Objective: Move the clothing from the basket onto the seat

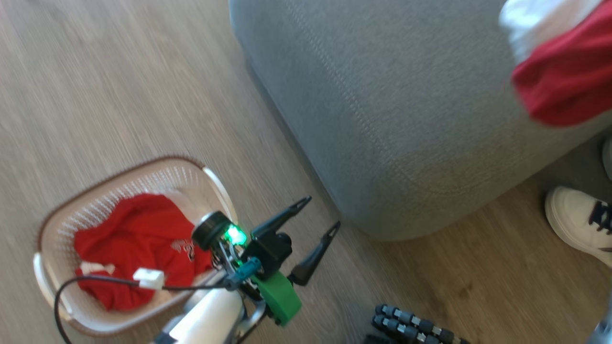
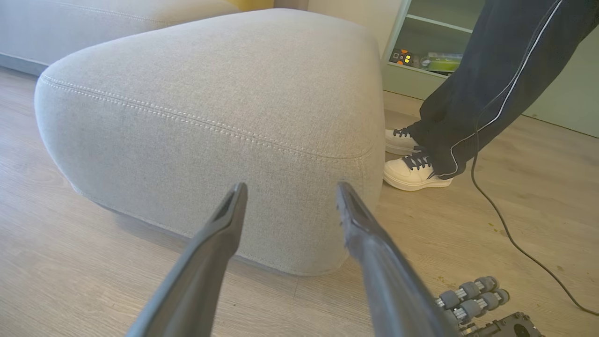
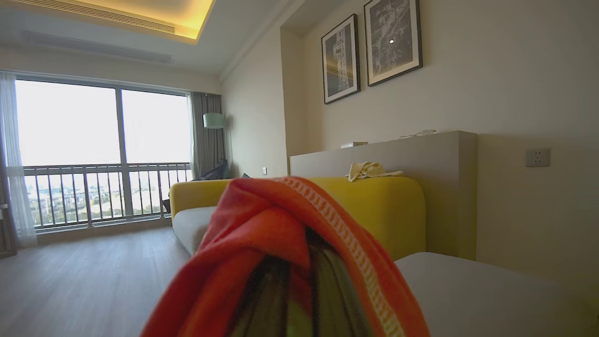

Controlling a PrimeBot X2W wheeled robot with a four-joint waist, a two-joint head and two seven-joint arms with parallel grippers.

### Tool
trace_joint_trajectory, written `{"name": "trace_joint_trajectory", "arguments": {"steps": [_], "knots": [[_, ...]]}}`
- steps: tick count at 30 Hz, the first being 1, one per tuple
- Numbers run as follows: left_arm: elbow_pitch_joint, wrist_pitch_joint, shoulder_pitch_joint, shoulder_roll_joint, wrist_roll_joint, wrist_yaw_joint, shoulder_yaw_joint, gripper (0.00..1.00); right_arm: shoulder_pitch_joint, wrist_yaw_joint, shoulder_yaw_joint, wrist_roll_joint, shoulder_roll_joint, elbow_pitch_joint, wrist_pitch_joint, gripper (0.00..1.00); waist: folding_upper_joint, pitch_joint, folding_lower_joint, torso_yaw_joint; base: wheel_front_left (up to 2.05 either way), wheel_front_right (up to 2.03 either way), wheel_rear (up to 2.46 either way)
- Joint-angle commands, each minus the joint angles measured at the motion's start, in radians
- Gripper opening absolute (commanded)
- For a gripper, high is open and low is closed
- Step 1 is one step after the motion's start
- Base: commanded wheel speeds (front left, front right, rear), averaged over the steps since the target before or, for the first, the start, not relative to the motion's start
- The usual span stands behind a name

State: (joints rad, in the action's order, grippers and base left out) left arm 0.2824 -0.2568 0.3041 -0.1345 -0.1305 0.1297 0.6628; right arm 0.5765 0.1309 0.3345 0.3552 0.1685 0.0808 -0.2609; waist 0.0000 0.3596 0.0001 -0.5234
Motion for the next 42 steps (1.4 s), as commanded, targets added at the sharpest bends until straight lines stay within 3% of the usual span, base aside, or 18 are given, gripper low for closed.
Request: {"name": "trace_joint_trajectory", "arguments": {"steps": [1, 7, 17, 23, 29, 34, 42], "knots": [[-0.035, -0.005, 0.043, -0.006, 0.007, 0.001, -0.020, 1.00, 0.050, 0.000, 0.001, 0.014, 0.030, -0.015, -0.001, 0.00, 0.0000, 0.061, -0.0001, 0.015, 0.00, 0.00, 0.00], [-0.024, -0.005, 0.095, -0.053, 0.002, 0.001, 0.011, 1.00, 0.247, 0.000, -0.002, 0.024, 0.089, 0.122, -0.001, 0.00, 0.0000, 0.171, -0.0001, 0.039, 0.00, 0.00, 0.00], [-0.043, -0.005, 0.167, -0.058, 0.001, 0.001, 0.009, 1.00, 0.539, 0.000, -0.022, -0.003, 0.209, 0.328, -0.001, 0.00, 0.0000, 0.300, -0.0001, 0.123, 0.00, 0.00, 0.00], [-0.028, -0.005, 0.190, -0.058, 0.009, 0.001, 0.033, 1.00, 0.660, 0.000, 0.025, -0.081, 0.259, 0.485, -0.001, 0.00, 0.0000, 0.339, -0.0001, 0.177, 0.00, 0.00, 0.00], [-0.034, -0.005, 0.192, -0.053, 0.010, 0.001, 0.041, 1.00, 0.714, 0.000, 0.129, -0.185, 0.290, 0.617, -0.001, 0.00, 0.0000, 0.366, -0.0001, 0.212, 0.00, 0.00, 0.00], [-0.032, -0.005, 0.191, -0.046, 0.016, 0.001, 0.043, 1.00, 0.732, 0.000, 0.289, -0.286, 0.305, 0.730, -0.001, 0.00, 0.0000, 0.386, -0.0001, 0.236, 0.00, 0.00, 0.00], [-0.031, -0.005, 0.206, -0.039, 0.020, 0.001, 0.033, 1.00, 0.715, 0.000, 0.331, -0.412, 0.278, 0.886, -0.001, 0.00, 0.0000, 0.413, -0.0001, 0.246, 0.00, 0.00, 0.00]]}}
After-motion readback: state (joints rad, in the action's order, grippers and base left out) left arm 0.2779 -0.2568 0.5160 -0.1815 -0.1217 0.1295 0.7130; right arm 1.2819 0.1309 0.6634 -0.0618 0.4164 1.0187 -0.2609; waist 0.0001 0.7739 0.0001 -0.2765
